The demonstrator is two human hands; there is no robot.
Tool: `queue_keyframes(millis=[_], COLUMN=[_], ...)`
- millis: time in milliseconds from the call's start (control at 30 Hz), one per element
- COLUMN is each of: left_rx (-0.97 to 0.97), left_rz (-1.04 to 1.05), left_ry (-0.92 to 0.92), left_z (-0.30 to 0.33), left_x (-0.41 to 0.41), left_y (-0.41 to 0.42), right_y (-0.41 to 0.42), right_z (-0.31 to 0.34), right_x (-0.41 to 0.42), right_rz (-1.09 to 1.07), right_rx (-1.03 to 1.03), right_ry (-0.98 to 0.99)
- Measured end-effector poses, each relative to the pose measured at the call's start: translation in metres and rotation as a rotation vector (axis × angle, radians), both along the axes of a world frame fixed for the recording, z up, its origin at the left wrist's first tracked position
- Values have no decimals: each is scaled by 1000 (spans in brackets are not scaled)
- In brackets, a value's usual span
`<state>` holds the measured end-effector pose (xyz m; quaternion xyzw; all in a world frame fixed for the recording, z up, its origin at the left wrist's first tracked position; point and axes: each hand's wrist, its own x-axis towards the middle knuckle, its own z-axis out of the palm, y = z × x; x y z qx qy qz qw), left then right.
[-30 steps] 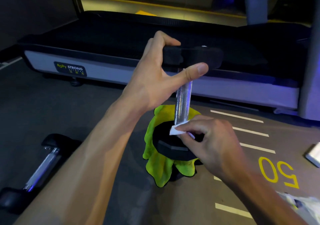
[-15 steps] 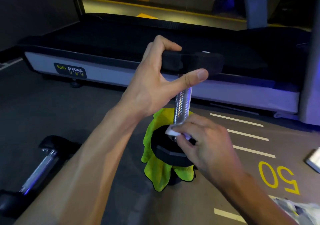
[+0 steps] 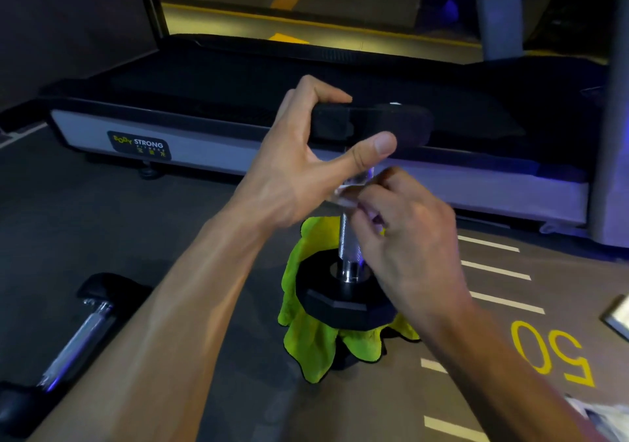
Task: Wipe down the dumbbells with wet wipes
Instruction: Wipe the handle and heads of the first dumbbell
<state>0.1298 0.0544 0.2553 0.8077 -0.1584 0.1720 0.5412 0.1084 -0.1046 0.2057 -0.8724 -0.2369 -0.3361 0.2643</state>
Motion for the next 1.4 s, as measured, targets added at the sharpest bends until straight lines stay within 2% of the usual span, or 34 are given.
queue_keyframes(millis=[233,367,467,567,733,933,1067,1233,1400], left_rx=[-129,-136,-138,-155,-149,-151,-136,-136,-154], left_rz=[-10,2,-9,-1,-4,20,9,33,21], left_ry=[80,68,63,46,58,48,50,44,43], left_z=[-3,-3,-3,-6,-5,-6,-5,-4,-4], left_x=[5,8,11,12,17,17,14,15,13], left_y=[3,-2,-2,-2,-1,1,-1,2,-4], right_y=[-18,-4,0,-2,0,-7,-2,-10,-8], right_z=[-29,-2,-9,-26,2,-20,6,-21,-1], right_x=[-24,2,1,-16,8,-5,13,-2,10], right_rz=[113,67,35,50,0,19,19,74,-6], right_rx=[30,140,178,102,57,-47,-23,-102,-75], right_ry=[186,11,-68,-59,-118,-75,-196,-100,-147])
